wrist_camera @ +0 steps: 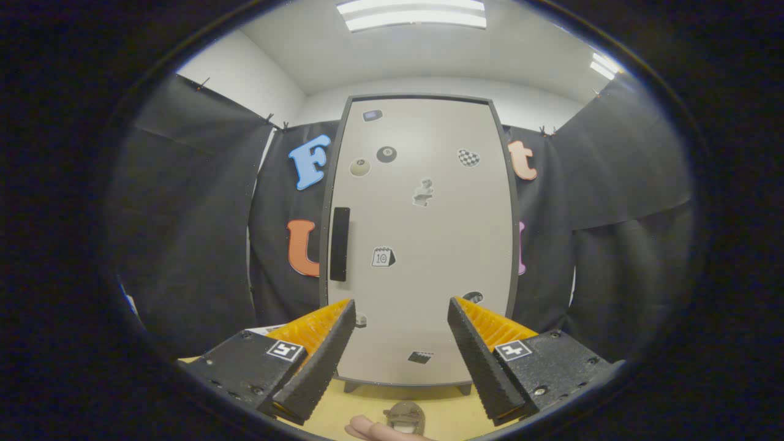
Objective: Open the shoe cabinet door, grab the shoes and put them into the shoe cabinet, then close the shoe cabinet door.
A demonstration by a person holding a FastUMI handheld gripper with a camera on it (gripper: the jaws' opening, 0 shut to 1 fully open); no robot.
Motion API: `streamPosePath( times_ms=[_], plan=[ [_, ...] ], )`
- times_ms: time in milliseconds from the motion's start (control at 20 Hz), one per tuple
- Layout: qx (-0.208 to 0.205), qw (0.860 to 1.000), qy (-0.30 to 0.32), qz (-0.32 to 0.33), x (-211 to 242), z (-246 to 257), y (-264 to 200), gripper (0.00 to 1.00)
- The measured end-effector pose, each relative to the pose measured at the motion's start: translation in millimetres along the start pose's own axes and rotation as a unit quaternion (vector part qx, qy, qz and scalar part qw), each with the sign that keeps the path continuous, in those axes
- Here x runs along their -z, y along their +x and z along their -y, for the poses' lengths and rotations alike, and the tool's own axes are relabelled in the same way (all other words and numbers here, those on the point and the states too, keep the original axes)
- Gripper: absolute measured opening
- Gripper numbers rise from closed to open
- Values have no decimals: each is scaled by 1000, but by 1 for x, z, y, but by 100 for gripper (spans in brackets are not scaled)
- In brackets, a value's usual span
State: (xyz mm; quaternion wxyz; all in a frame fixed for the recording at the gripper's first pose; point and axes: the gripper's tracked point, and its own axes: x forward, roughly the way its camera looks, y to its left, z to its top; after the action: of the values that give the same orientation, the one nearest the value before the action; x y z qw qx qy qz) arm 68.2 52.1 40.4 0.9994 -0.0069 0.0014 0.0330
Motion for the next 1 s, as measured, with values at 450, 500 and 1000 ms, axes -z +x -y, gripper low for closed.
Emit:
streamPosePath(
  times_ms=[450,500,1000],
  plan=[
    [3,999,20,-34,-11,-9,53,99],
    [6,999,16,-31,-12,-8,54,99],
    [-8,1000,25,-17,-19,-26,77,98]
  ],
)
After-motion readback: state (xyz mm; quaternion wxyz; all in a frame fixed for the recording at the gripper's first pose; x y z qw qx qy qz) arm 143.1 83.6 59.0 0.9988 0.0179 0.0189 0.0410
